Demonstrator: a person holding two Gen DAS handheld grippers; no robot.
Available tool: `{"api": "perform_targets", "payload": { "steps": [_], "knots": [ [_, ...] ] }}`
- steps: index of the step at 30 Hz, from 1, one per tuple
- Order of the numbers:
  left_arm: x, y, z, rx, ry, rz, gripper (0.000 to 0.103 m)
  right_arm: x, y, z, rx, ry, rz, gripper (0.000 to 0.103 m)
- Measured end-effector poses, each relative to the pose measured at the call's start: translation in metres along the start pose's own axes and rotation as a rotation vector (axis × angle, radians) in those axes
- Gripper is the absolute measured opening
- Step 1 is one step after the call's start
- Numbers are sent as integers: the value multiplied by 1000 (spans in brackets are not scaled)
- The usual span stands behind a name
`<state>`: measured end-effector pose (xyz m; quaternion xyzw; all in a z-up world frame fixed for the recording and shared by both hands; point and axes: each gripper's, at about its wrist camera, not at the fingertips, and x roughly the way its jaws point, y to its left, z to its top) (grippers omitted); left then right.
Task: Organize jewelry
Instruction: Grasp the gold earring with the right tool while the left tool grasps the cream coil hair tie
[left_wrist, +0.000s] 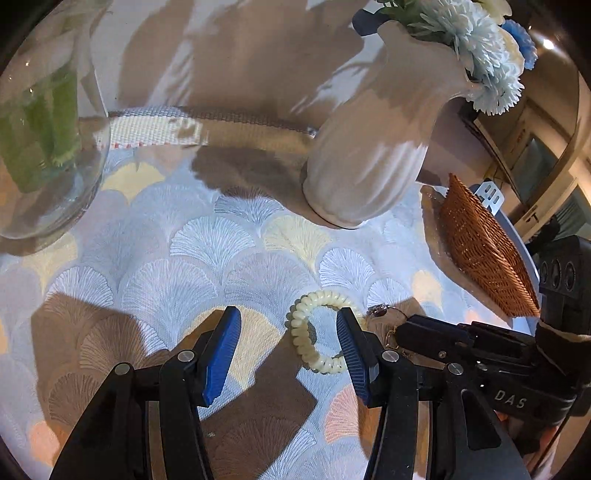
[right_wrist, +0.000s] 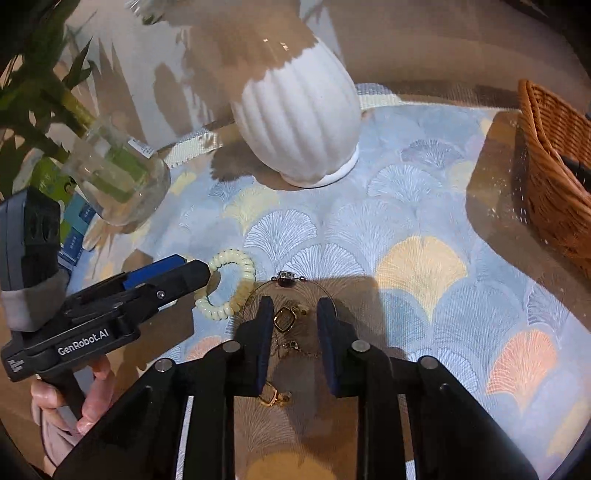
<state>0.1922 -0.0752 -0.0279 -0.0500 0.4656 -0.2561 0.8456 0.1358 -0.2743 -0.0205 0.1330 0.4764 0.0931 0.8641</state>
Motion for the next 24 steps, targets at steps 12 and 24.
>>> {"api": "perform_targets", "payload": {
  "steps": [12,24],
  "knots": [
    [11,-33,-8,190,-12,220,44,8,20,-4,-123,-50,-117,15],
    [2,-16,-5,105,-38,119,10,-7,7,-5,-91,-93,-37,10]
  ]
}}
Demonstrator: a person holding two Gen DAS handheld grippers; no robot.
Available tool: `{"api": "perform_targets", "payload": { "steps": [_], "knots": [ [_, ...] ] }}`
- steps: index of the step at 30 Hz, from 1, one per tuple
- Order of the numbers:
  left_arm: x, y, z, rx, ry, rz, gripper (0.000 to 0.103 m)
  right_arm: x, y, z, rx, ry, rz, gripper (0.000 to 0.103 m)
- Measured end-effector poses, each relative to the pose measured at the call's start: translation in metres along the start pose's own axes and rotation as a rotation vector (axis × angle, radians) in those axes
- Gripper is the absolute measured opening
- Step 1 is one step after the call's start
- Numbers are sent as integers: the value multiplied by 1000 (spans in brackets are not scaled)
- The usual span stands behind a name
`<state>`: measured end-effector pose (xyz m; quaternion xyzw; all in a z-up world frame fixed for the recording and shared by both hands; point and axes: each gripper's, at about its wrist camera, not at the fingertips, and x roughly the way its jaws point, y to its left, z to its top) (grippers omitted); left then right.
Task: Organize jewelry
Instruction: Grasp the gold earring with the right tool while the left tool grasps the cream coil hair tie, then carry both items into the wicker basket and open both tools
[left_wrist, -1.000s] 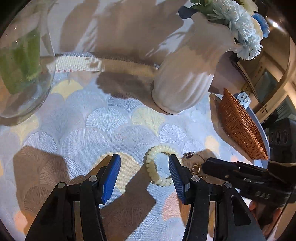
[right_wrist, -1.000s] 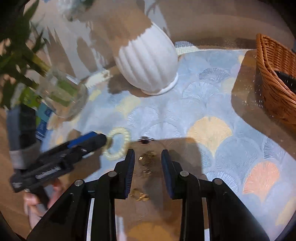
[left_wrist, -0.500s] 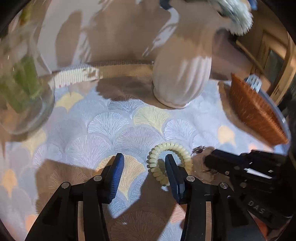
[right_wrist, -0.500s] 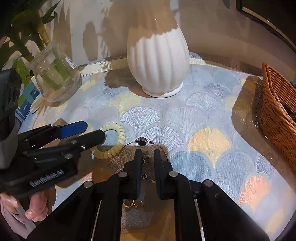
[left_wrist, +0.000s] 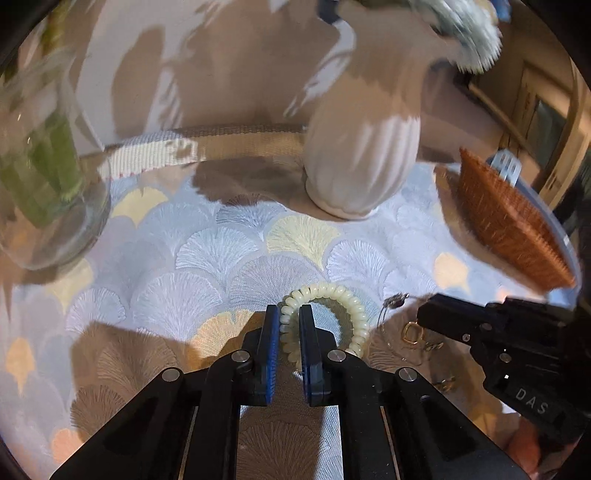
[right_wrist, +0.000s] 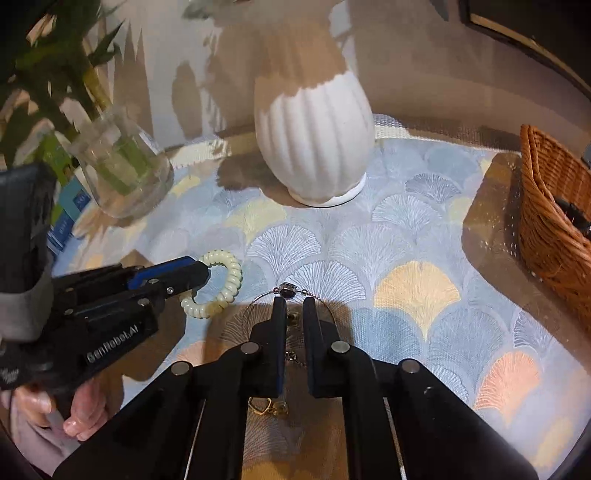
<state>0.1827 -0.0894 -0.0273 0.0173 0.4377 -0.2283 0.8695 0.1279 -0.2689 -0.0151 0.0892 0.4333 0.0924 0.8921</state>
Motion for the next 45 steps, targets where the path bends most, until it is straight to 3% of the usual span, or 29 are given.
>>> {"api": "perform_targets", "payload": {
  "steps": [5,14,21,24,29,33,40,42,45],
  "knots": [
    [-7,11,0,-69,-16,-85,10,-7,-15,2,75,-24,79,10],
    [-20,2,-1,-52,-59,-125,10,-24,-27,2,124,-70,122,10],
    [-42,-22,-3,-21,-72,-172,10,-75,-36,-1,175,-148,165,10],
    [-61,-47,4,35,-102,-181,10,-109,-61,-5,238,-184,203,10],
    [-82,-110,24,148,-138,-218,10,-175,-111,-7,307,-310,131,10],
    [-81,-160,50,189,-134,-339,10,-217,-161,-10,380,-376,94,10],
    [-44,-245,87,259,-91,-365,10,-240,-250,-19,543,-392,-38,10],
    [-27,-268,96,282,-65,-362,10,-235,-272,-21,587,-372,-12,10],
    [0,-284,108,269,15,-439,10,-222,-293,-17,611,-314,-38,10]
  ]
}}
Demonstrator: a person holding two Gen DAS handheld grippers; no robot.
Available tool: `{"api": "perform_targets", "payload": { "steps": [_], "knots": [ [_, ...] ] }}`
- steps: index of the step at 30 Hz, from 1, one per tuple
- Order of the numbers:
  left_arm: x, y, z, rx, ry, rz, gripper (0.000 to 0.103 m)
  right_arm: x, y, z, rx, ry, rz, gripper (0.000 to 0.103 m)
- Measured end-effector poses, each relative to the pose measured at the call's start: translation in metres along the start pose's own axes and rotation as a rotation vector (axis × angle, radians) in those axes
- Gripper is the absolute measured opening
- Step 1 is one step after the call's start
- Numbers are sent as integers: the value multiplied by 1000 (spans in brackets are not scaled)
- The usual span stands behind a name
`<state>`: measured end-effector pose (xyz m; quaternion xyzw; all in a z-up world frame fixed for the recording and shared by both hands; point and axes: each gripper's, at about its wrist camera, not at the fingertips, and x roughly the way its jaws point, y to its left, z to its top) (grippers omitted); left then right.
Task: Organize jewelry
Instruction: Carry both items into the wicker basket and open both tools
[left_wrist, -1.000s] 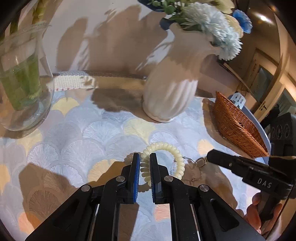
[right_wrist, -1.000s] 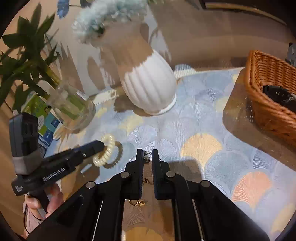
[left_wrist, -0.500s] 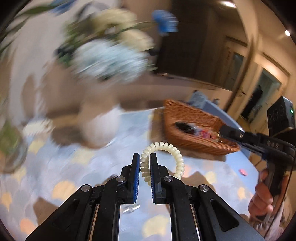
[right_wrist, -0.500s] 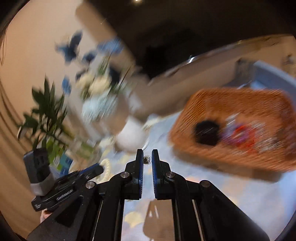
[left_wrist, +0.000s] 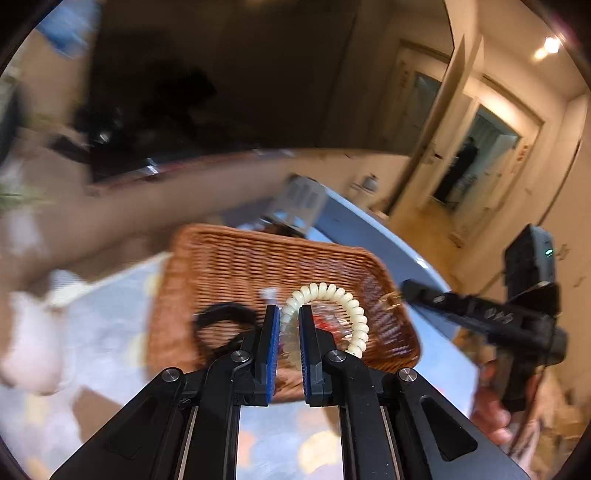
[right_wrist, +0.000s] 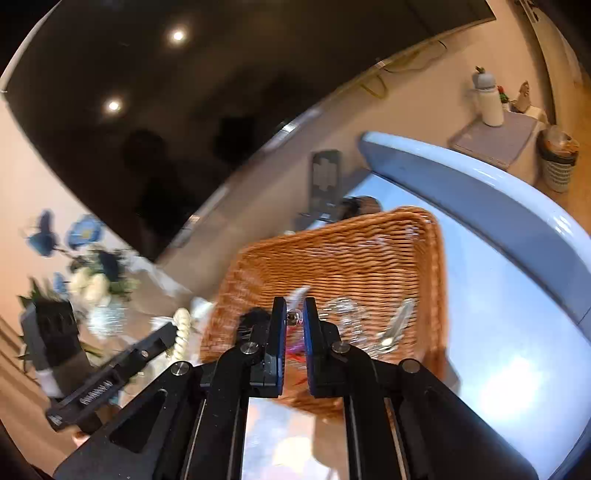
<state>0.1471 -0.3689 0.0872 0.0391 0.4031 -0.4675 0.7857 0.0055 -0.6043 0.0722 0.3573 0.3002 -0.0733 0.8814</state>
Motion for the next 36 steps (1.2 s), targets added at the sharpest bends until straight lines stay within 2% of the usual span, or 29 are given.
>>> {"api": "perform_targets", "payload": {
  "steps": [3,9,13,16,19,21,24,27,29,33,34,36],
  "knots": [
    [32,1,13,-16,34,23,10,14,-11,9,-2,28,-55,10],
    [73,-11,12,-10,86,54,10,42,-27,14,15,66,-164,10],
    [92,-17,9,9,121,73,10,53,-39,18,75,93,-165,10],
    [98,-17,13,5,112,83,10,56,-37,18,63,91,-182,10],
    [94,-23,15,27,85,104,11,57,-37,19,76,94,-142,12],
    [86,-25,15,31,81,106,24,53,-37,19,86,88,-116,14],
    [64,-25,16,25,40,89,42,43,-30,18,47,71,-152,15],
    [33,-25,13,36,4,76,44,29,-23,14,13,56,-169,20],
    [13,-25,10,43,-17,77,44,21,-16,11,-4,49,-168,26],
    [-48,-20,-8,59,-74,78,46,-1,1,0,-15,31,-128,27],
    [-61,-18,-12,59,-87,76,49,-5,5,-3,-20,27,-117,27],
    [-92,-11,-24,50,-119,77,66,-14,19,-11,-45,20,-99,29]
  ]
}}
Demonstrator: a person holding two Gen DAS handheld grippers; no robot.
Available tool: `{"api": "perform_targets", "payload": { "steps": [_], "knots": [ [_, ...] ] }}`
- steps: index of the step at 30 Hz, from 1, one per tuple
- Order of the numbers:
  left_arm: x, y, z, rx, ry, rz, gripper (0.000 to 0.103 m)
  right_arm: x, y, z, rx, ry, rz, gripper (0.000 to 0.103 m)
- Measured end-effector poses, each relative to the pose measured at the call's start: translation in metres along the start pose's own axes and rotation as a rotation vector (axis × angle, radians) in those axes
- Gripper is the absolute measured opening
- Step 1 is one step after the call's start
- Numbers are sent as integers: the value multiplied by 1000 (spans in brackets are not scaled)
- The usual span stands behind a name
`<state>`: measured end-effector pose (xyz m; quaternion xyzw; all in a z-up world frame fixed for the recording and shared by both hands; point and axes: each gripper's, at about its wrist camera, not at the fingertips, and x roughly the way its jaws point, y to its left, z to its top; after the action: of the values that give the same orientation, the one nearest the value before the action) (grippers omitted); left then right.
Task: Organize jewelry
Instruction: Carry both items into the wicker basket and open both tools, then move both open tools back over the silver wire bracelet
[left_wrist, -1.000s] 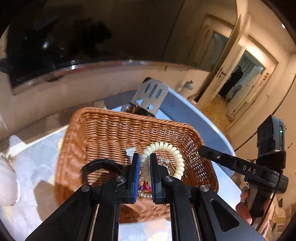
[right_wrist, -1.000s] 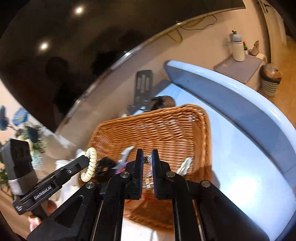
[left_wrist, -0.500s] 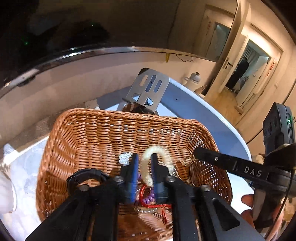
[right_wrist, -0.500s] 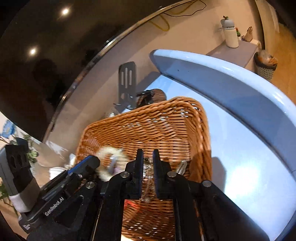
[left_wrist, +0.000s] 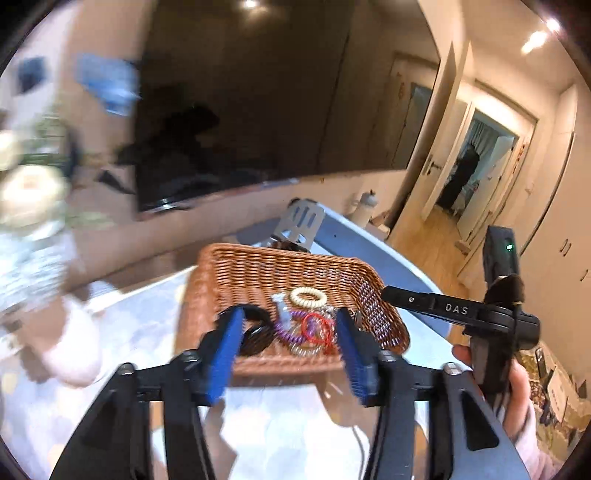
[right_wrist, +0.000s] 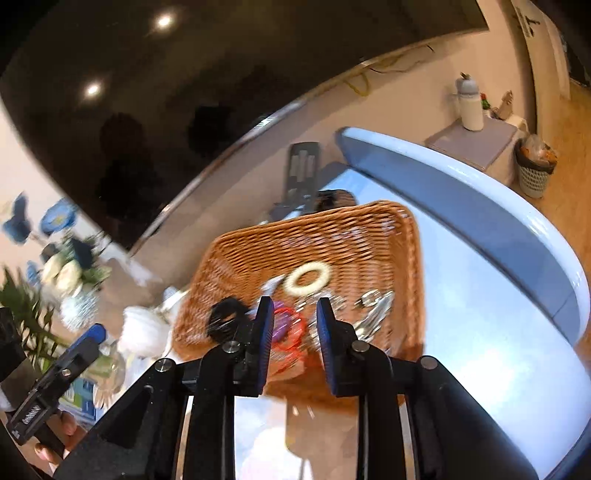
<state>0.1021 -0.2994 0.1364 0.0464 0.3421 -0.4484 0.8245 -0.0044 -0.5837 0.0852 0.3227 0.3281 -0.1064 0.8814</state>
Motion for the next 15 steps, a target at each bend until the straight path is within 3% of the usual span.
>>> {"api": "perform_targets", "payload": {
  "steps": [2,5,9,13,15],
  "knots": [
    [-36,11,-11,-18,-32,-18,77,-9,18,-13,-32,-4,26,32],
    [-86,30,-30,-33,-82,-35,78,-21,49,-40,-75,-6,99,38],
    [-141,57,-61,-44,-122,38,79,-23,96,-81,-163,4,184,46],
    [-162,85,-90,-66,-112,127,79,-4,138,-121,-262,50,204,63],
    [-167,103,-107,-100,-102,143,79,12,156,-141,-298,95,204,65]
  ]
}}
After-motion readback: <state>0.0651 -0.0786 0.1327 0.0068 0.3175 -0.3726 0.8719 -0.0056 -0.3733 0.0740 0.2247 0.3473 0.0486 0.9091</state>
